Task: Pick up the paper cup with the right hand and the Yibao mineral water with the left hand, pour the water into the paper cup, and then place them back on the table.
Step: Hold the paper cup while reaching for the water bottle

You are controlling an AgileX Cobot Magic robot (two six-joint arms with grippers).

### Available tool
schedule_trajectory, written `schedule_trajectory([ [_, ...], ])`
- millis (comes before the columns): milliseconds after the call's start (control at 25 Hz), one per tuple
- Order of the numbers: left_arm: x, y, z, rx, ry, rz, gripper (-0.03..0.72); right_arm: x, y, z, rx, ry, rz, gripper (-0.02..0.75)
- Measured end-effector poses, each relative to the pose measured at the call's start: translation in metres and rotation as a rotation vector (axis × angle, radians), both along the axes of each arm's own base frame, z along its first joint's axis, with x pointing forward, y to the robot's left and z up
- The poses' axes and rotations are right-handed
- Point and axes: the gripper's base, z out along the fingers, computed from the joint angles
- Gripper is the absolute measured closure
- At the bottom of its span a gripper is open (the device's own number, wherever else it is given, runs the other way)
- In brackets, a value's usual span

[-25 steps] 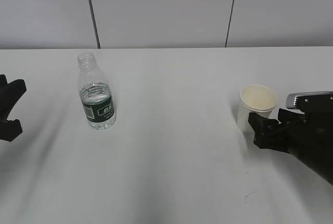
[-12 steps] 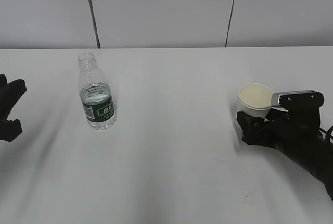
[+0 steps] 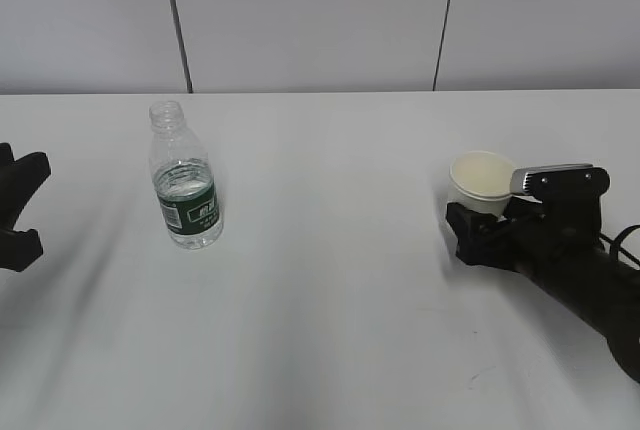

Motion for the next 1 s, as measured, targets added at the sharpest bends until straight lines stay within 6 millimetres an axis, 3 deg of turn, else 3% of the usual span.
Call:
schedule_trajectory([
  [320,0.0,0.0,0.0,0.002,0.0,-0.003,0.447,0.007,0.001,-0.008,-0.001,0.005,0.0,0.115],
  [800,-0.001,-0.003,-0.001,0.023,0.0,-0.039,0.447,0.008,0.001,-0.009,-0.001,0.006,0.0,0.231],
  [1000,0.002,-0.004,-0.011,-0.003,0.065,-0.037,0.447,0.008,0.001,-0.009,-0.001,0.006,0.0,0.244],
])
